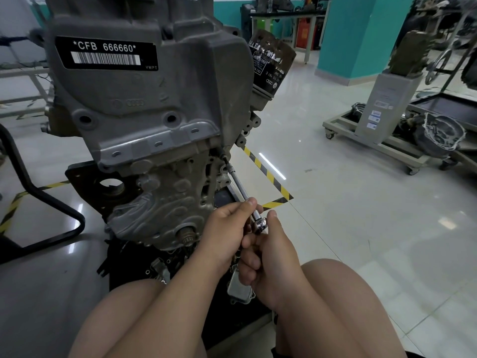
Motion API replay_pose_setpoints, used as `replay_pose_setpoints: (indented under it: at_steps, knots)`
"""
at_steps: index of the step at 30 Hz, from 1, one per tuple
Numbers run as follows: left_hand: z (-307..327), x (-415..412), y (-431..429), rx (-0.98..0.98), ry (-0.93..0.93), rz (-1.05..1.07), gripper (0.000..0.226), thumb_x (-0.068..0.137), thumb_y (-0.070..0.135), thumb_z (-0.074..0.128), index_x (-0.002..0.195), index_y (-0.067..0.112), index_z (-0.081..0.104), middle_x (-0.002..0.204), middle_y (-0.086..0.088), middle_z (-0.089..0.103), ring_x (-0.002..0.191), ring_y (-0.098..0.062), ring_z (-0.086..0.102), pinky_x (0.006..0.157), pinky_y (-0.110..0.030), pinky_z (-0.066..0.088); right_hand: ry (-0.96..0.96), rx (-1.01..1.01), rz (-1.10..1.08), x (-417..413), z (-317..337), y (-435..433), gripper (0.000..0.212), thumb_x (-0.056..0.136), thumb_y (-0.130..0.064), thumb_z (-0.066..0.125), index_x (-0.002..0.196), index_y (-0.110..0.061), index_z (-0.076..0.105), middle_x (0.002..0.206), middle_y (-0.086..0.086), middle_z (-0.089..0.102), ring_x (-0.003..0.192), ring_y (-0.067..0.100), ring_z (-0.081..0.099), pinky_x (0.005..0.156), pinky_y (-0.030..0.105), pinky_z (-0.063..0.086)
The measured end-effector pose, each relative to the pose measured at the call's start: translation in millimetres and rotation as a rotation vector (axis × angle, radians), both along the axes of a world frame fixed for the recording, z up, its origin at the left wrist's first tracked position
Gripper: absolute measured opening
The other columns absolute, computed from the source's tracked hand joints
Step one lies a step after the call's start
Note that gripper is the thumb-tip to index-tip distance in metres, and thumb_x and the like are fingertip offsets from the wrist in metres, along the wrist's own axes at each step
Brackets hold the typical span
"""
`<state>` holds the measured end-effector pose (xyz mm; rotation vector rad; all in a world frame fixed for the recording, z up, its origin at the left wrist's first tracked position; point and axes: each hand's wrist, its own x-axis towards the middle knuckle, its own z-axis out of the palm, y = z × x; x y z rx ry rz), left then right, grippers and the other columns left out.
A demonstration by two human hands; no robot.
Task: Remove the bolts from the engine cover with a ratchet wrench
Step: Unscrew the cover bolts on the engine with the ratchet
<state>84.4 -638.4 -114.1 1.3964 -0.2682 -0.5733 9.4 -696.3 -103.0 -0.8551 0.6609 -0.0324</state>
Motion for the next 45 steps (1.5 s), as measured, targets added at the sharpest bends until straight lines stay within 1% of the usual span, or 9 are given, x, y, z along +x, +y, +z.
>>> replay_pose_setpoints:
  at_steps: [4, 8, 13, 21, 25, 29, 33, 39, 45]
  knots:
    - [-0.2, 0.3, -0.4, 0.006, 0.019, -0.005, 0.030, 0.089, 0.042, 0.060, 0.074, 0.021, 0.074, 0.042, -0.005, 0.039, 0.031, -0.014, 0.037, 0.036, -0.018, 0.034, -0.029, -0.028, -0.032, 1.5, -4.0, -0.8, 0.050, 0.095, -0.064, 0.036, 0.090, -0.020, 0.058, 0.041, -0.002, 0.039, 0.031, 0.014, 0.030, 0.037, 0.018, 0.026]
    - [0.2, 0.6, -0.7, -0.001, 0.003, -0.013, 0.032, 0.090, 0.042, 0.060, 0.074, 0.018, 0.073, 0.053, -0.017, 0.048, 0.035, -0.020, 0.040, 0.037, -0.019, 0.035, -0.008, -0.170, -0.036, 3.4, -6.3, -2.2, 0.050, 0.095, -0.061, 0.039, 0.083, -0.021, 0.065, 0.042, 0.001, 0.040, 0.034, 0.017, 0.037, 0.040, 0.022, 0.032]
    - [-0.6, 1.5, -3.3, 0.013, -0.018, 0.018, 0.033, 0.088, 0.041, 0.062, 0.066, 0.018, 0.070, 0.052, -0.009, 0.049, 0.037, -0.020, 0.046, 0.040, -0.023, 0.037, -0.060, -0.375, -0.085, 1.3, -7.7, -4.2, 0.057, 0.094, -0.055, 0.047, 0.049, -0.025, 0.065, 0.044, 0.000, 0.045, 0.038, 0.017, 0.043, 0.047, 0.027, 0.037]
    - [1.0, 0.7, -3.5, -0.029, 0.002, 0.027, 0.030, 0.091, 0.030, 0.062, 0.067, 0.019, 0.074, 0.052, 0.000, 0.058, 0.041, -0.010, 0.050, 0.038, -0.019, 0.038, -0.129, -0.620, -0.170, -5.2, -7.8, -5.5, 0.031, 0.093, -0.032, 0.062, 0.067, -0.015, 0.064, 0.051, -0.001, 0.059, 0.045, 0.010, 0.054, 0.045, 0.022, 0.045]
    - [2.0, 2.2, -4.8, -0.041, -0.019, -0.006, 0.034, 0.095, 0.029, 0.056, 0.067, 0.021, 0.074, 0.061, 0.001, 0.066, 0.053, -0.009, 0.061, 0.048, -0.020, 0.047, -0.147, -0.873, -0.198, -7.0, -5.6, -7.3, 0.009, 0.089, -0.027, 0.066, 0.081, -0.026, 0.068, 0.065, -0.001, 0.066, 0.054, 0.008, 0.057, 0.049, 0.016, 0.044]
    - [8.0, 9.8, -9.1, 0.015, -0.047, -0.040, 0.038, 0.095, 0.040, 0.048, 0.070, 0.027, 0.073, 0.066, 0.006, 0.067, 0.066, -0.010, 0.063, 0.063, -0.026, 0.050, -0.126, -1.024, -0.182, -6.6, -3.0, -12.4, 0.011, 0.089, -0.035, 0.062, 0.080, -0.029, 0.066, 0.070, -0.011, 0.067, 0.058, 0.002, 0.059, 0.051, 0.011, 0.040]
    - [18.0, 27.9, -21.5, -0.151, 0.153, 0.092, 0.050, 0.102, 0.037, 0.038, 0.068, 0.020, 0.070, 0.059, 0.003, 0.060, 0.056, -0.012, 0.054, 0.059, -0.027, 0.046, -0.056, -0.752, -0.096, -4.8, 1.0, -10.3, 0.048, 0.095, -0.047, 0.047, 0.072, -0.007, 0.063, 0.049, 0.005, 0.060, 0.041, 0.011, 0.052, 0.041, 0.017, 0.039]
    - [29.4, 51.1, -26.7, -0.260, 0.246, 0.157, 0.038, 0.105, 0.035, 0.033, 0.089, 0.013, 0.060, 0.056, 0.003, 0.054, 0.047, -0.012, 0.050, 0.056, -0.027, 0.047, -0.075, 0.166, 0.017, -2.9, 9.1, -7.9, 0.063, 0.092, -0.061, 0.044, 0.056, -0.012, 0.062, 0.041, 0.003, 0.035, 0.031, 0.017, 0.031, 0.038, 0.019, 0.030]
    - [39.2, 61.8, -34.1, -0.312, 0.331, 0.204, 0.035, 0.105, 0.034, 0.034, 0.085, 0.016, 0.056, 0.053, 0.005, 0.049, 0.040, -0.011, 0.041, 0.058, -0.028, 0.043, -0.149, 0.458, 0.149, -7.7, 15.7, -7.4, 0.061, 0.089, -0.063, 0.039, 0.055, -0.015, 0.056, 0.036, -0.003, 0.031, 0.028, 0.012, 0.027, 0.037, 0.019, 0.028]
